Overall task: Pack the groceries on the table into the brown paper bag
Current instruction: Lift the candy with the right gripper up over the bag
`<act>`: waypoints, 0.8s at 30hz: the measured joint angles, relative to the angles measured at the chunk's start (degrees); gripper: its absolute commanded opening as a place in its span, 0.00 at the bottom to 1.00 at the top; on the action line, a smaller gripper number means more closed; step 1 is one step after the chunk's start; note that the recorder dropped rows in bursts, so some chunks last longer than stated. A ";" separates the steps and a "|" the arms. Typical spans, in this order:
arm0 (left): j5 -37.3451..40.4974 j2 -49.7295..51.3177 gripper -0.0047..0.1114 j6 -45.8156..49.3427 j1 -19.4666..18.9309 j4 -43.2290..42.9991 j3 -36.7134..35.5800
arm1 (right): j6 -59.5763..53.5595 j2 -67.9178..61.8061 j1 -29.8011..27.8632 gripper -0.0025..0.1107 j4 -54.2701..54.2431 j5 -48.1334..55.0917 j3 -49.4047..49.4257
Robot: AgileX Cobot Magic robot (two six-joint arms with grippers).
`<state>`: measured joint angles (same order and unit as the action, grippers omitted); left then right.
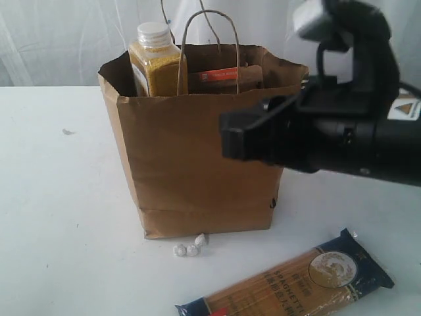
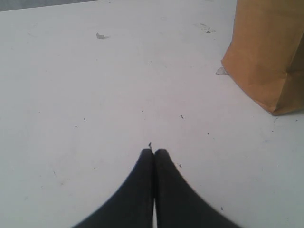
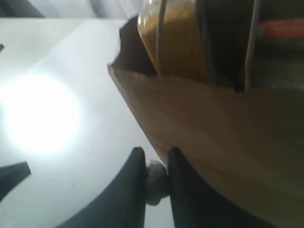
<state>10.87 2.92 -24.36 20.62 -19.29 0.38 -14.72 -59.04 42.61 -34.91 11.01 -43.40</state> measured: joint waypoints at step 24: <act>0.12 0.00 0.04 0.00 0.00 0.00 0.00 | 2.69 -16.18 -18.03 0.02 22.87 15.32 -24.70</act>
<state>10.98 2.92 -24.36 20.62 -19.29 0.38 -12.02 -75.22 24.58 -12.04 26.33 -68.10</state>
